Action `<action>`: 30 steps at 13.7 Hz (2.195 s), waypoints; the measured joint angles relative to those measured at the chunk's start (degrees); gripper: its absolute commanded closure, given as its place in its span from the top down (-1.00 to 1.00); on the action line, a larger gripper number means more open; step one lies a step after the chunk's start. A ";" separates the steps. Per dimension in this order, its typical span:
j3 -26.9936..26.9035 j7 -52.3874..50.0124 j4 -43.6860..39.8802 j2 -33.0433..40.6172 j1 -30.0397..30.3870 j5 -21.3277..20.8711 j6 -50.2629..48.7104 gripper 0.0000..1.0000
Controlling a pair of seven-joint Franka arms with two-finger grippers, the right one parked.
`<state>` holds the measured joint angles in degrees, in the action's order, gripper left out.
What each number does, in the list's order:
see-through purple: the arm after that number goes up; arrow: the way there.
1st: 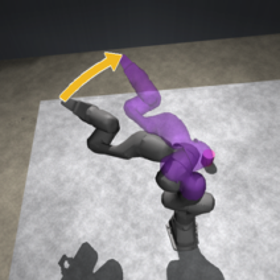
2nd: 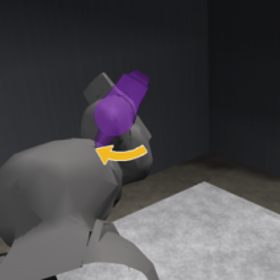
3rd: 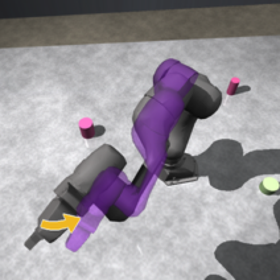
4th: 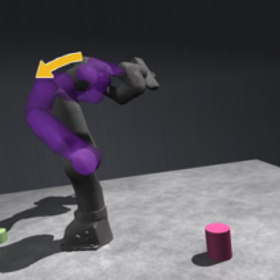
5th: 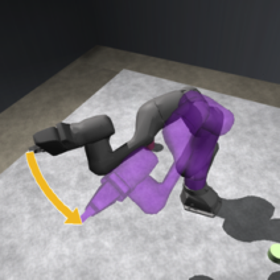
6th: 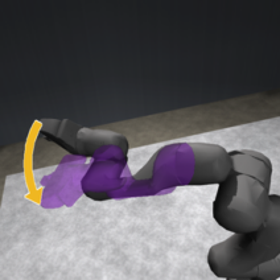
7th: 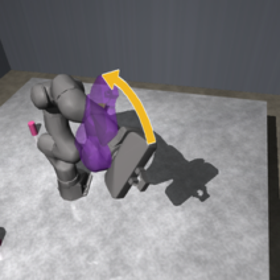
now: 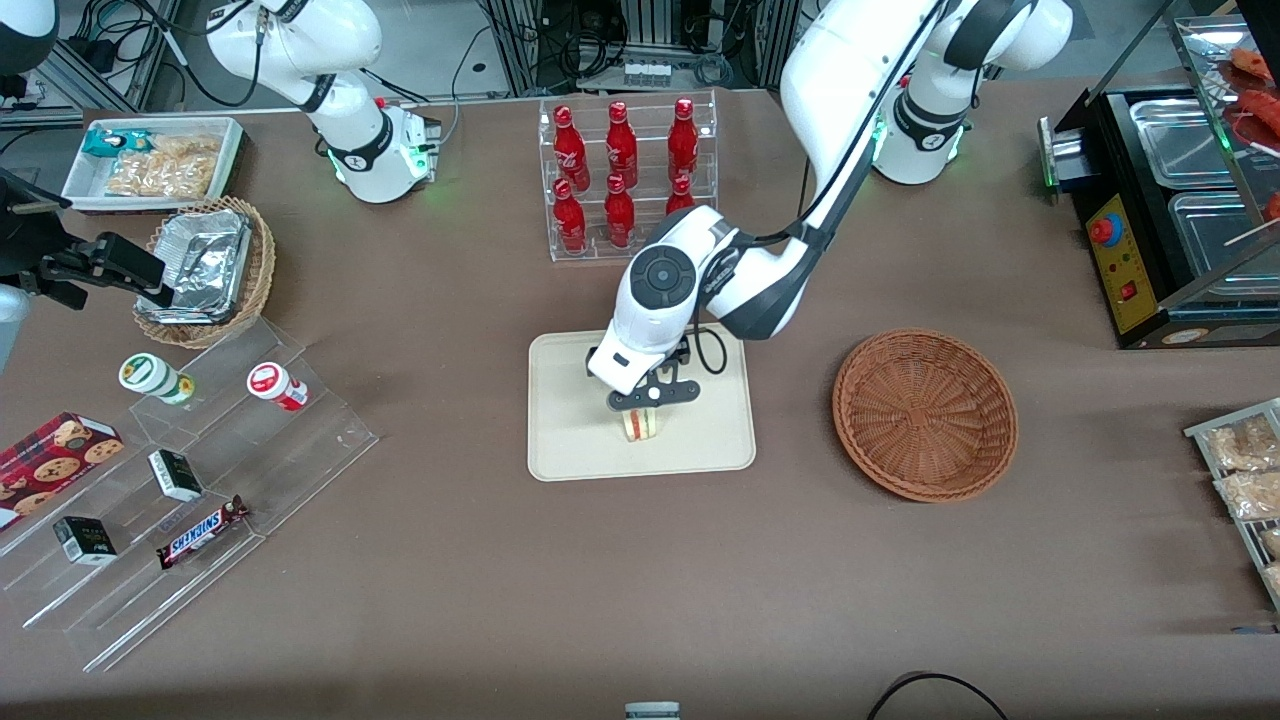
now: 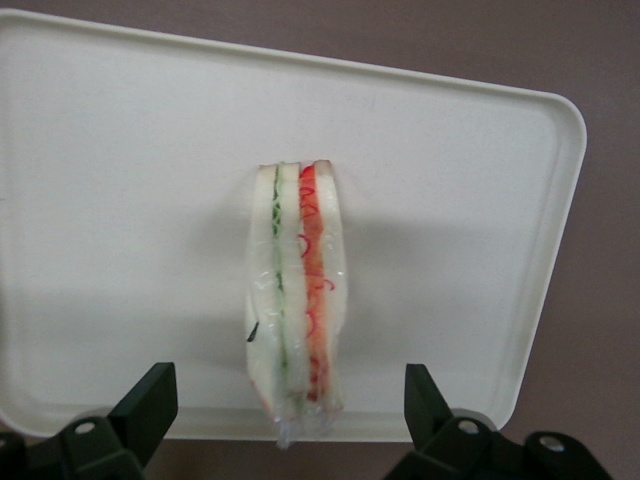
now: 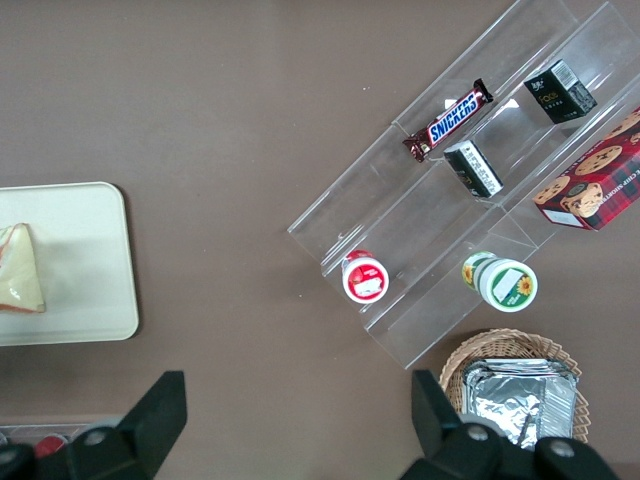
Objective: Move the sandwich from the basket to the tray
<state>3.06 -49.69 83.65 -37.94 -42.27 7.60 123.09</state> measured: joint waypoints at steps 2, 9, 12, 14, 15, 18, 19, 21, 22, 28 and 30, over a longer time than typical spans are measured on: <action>-1.82 1.99 0.01 1.78 0.05 -1.38 -4.10 1.00; -8.09 2.51 1.36 6.28 0.31 -4.37 -15.98 1.00; -10.39 6.23 5.67 9.47 1.67 -4.51 -15.98 1.00; -10.67 9.84 8.06 12.17 4.35 -4.53 -16.02 1.00; -10.70 11.73 9.21 13.60 5.85 -4.53 -16.05 1.00; -10.78 18.03 12.94 18.35 10.29 -4.55 -16.66 1.00; -10.80 20.09 14.09 20.18 11.85 -4.55 -17.65 1.00; -9.83 24.02 15.56 23.93 16.11 -4.55 -20.38 1.00; -7.56 25.96 15.88 25.80 19.79 -4.56 -22.20 1.00; 5.58 37.24 16.48 33.63 38.56 -4.72 -30.88 1.00; 6.74 41.78 16.45 35.85 42.05 -4.81 -33.07 1.00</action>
<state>9.80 -7.91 100.11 -2.08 -0.22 2.79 90.02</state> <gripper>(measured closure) 0.000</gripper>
